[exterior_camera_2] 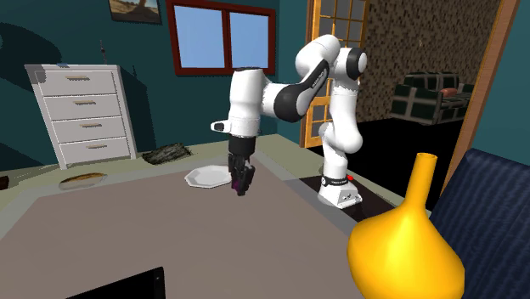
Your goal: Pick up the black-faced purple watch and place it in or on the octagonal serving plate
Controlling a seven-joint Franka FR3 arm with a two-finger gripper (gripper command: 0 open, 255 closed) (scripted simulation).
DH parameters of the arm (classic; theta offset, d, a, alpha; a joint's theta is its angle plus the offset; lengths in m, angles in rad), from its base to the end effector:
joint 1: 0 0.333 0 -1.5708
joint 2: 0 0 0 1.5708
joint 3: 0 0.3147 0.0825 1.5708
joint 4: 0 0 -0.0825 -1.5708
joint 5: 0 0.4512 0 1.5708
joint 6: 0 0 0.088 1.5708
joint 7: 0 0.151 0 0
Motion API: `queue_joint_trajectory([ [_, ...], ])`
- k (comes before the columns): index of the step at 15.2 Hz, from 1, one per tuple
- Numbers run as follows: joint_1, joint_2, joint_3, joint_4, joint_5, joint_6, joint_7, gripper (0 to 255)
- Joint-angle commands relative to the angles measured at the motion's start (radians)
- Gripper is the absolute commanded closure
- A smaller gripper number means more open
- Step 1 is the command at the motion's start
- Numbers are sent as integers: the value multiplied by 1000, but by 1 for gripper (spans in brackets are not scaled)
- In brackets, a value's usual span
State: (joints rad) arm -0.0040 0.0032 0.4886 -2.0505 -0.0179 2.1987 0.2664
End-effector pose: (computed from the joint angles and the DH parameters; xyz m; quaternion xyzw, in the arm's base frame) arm 0.5583 0.2925 0.3745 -0.9909 -0.1132 -0.0701 0.0203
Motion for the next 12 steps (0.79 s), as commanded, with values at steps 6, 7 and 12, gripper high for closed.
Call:
queue_joint_trajectory([
  [6,-82,-40,-87,-45,51,8,-198,255],
  [7,-93,-42,-100,-47,56,8,-225,255],
  [12,-150,-34,-164,-41,71,5,-353,255],
])
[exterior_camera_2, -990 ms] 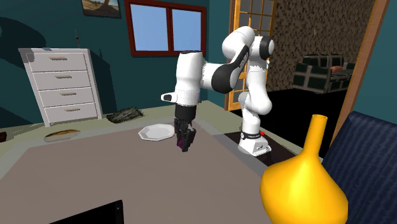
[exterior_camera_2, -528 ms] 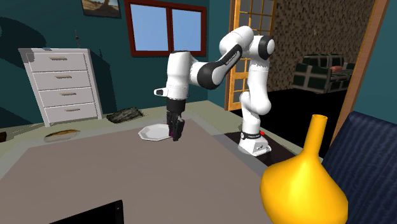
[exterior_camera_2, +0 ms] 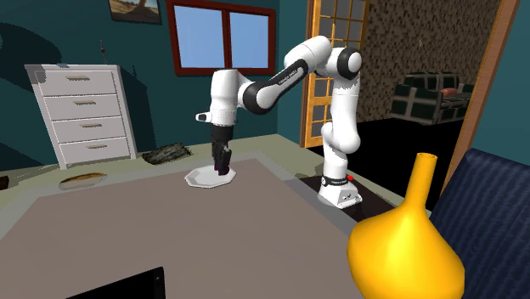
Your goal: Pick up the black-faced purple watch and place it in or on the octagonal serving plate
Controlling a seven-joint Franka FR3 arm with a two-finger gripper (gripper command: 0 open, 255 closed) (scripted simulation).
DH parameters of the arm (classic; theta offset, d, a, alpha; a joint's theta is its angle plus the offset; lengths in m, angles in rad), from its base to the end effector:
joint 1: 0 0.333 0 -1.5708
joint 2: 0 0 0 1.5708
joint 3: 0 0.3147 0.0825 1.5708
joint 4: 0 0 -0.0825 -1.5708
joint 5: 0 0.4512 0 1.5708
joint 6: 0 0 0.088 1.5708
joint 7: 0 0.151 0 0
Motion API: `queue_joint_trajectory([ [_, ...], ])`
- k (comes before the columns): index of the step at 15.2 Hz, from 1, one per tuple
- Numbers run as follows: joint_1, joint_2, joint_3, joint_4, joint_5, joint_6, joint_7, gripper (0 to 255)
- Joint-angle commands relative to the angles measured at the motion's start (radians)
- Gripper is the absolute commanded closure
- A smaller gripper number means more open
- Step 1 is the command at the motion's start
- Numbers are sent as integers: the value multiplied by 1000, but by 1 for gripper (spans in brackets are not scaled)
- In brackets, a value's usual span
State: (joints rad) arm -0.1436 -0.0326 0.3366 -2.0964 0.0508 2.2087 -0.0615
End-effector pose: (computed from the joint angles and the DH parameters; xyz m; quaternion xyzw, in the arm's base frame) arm 0.6055 0.1222 0.3716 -0.9908 -0.1133 -0.0703 0.0207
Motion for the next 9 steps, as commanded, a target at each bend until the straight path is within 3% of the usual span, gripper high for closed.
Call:
queue_joint_trajectory([
  [1,-22,6,-24,10,4,-6,-49,255],
  [9,-99,66,-102,64,11,-11,-209,255],
])
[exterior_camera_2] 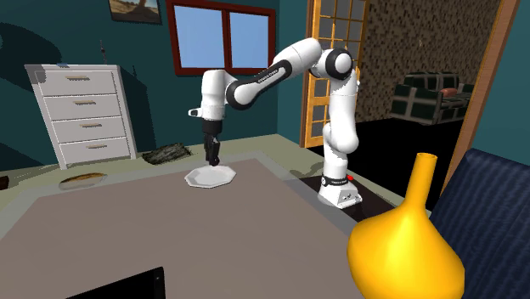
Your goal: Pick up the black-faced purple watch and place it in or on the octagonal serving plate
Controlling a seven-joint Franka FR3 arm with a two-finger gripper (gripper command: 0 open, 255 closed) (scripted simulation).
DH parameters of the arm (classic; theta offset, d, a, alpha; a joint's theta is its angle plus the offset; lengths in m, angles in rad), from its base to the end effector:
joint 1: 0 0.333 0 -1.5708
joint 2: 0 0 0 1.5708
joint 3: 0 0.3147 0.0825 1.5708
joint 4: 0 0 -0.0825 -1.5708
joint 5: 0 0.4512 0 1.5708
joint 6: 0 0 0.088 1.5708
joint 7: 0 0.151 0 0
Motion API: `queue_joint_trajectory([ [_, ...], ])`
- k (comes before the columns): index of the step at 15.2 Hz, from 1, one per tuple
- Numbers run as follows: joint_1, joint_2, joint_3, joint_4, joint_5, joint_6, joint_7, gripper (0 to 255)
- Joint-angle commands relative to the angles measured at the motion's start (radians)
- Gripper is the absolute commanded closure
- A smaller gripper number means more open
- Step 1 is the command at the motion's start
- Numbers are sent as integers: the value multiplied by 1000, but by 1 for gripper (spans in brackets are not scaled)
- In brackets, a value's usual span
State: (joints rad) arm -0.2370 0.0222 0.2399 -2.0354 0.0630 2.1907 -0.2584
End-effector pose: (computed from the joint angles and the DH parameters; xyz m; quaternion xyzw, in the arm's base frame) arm 0.6341 0.0061 0.3702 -0.9909 -0.1133 -0.0699 0.0207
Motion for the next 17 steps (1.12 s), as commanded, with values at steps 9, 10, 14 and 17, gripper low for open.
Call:
queue_joint_trajectory([
  [9,-3,61,-4,-63,-11,122,-10,255],
  [10,-2,67,-4,-70,-12,135,-9,255],
  [14,-2,75,-4,-77,-14,150,-9,255],
  [17,-2,75,-4,-77,-14,150,-9,255],
])
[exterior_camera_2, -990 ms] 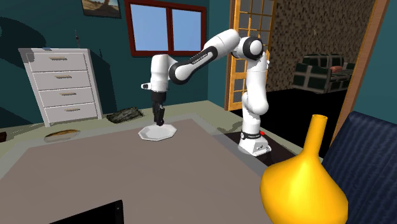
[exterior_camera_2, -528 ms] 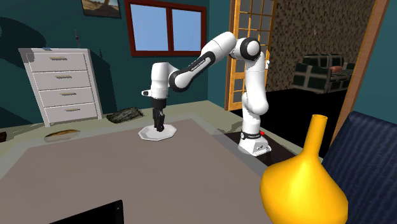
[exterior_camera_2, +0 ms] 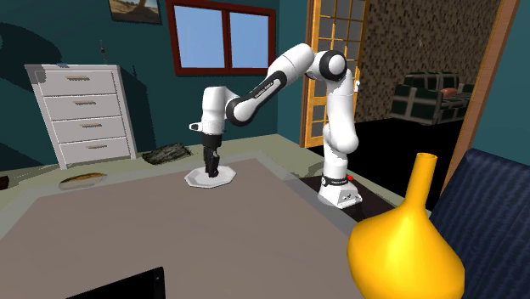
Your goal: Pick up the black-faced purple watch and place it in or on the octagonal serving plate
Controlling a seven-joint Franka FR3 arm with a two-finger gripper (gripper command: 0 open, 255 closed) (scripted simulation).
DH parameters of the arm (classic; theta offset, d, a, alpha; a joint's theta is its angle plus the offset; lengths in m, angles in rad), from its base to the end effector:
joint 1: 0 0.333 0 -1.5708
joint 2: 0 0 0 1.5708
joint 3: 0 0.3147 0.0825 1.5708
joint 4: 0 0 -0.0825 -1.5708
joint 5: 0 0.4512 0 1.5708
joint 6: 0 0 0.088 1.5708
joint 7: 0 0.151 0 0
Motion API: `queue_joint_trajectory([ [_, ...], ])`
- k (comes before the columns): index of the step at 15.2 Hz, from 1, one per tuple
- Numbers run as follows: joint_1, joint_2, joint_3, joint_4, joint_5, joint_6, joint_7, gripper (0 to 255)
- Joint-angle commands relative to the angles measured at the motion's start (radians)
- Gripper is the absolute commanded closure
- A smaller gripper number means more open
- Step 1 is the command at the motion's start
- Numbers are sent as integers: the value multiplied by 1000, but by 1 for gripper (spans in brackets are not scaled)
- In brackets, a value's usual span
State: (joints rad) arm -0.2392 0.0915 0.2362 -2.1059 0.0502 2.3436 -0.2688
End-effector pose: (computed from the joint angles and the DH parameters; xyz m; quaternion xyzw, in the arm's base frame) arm 0.6339 0.0004 0.3062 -0.9902 -0.1148 -0.0775 0.0195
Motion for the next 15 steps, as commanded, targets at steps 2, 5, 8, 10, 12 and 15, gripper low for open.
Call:
queue_joint_trajectory([
  [2,0,4,0,-6,-1,-5,2,0],
  [5,-1,3,-1,-4,0,-7,-1,0],
  [8,-2,-16,-1,3,4,-33,-2,0],
  [10,-6,-55,-2,25,14,-94,-9,0],
  [12,-7,-70,-3,35,17,-119,-12,0],
  [15,-7,-70,-3,35,17,-119,-12,0],
])
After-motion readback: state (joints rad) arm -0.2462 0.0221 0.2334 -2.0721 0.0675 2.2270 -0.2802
